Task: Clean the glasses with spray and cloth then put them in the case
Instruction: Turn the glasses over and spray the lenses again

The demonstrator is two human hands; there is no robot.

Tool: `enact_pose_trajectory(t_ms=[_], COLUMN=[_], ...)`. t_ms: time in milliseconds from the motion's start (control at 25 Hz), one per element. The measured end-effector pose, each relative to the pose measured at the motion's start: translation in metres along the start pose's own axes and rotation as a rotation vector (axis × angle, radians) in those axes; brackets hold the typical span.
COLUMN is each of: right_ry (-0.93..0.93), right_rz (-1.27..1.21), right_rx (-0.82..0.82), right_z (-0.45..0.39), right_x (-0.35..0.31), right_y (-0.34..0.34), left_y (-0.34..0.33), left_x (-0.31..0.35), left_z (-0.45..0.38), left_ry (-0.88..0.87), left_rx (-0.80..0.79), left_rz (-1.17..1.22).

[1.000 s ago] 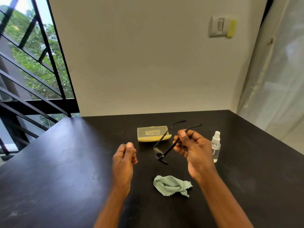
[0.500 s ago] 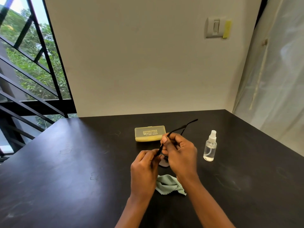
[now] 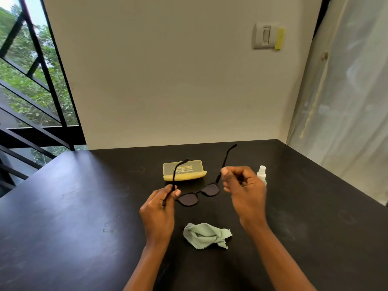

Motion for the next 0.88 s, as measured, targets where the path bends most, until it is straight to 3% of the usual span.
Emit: enact_pose_trajectory(t_ms=[160,400,480,600,760,880], right_ry=[-0.021,-0.207,-0.24,-0.235,-0.073,-0.264], right_rz=[0.053,0.141,0.177,0.241,0.494,0.236], right_rx=[0.239,0.523,0.48,0.227,0.056,0.043], right_z=[-0.03,-0.044,-0.046,-0.049,-0.046,-0.035], right_x=[0.029,0.103,0.113,0.115,0.102,0.111], right_y=[0.052,0.099,0.097,0.072,0.053,0.049], left_y=[0.003,0.004,0.005,0.004,0.003,0.003], left_x=[-0.022,-0.045,-0.049,-0.055,-0.055,-0.051], left_z=[-0.007,-0.008,-0.01,-0.012,-0.011,-0.01], left_ry=[0.075,0.145,0.156,0.17,0.161,0.154], left_rx=[0.038,0.043,0.047,0.044,0.029,0.038], left_rz=[0.022,0.058,0.06,0.08,0.051,0.029])
Point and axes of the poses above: each hand's wrist, its own z-axis away from the middle knuckle, its own y-axis out of the back of the hand, x = y × z, the point moved 10 cm from there along -z, towards the middle knuckle, and after that the axes turned 12 degrees about x, right-handed, at the moved point
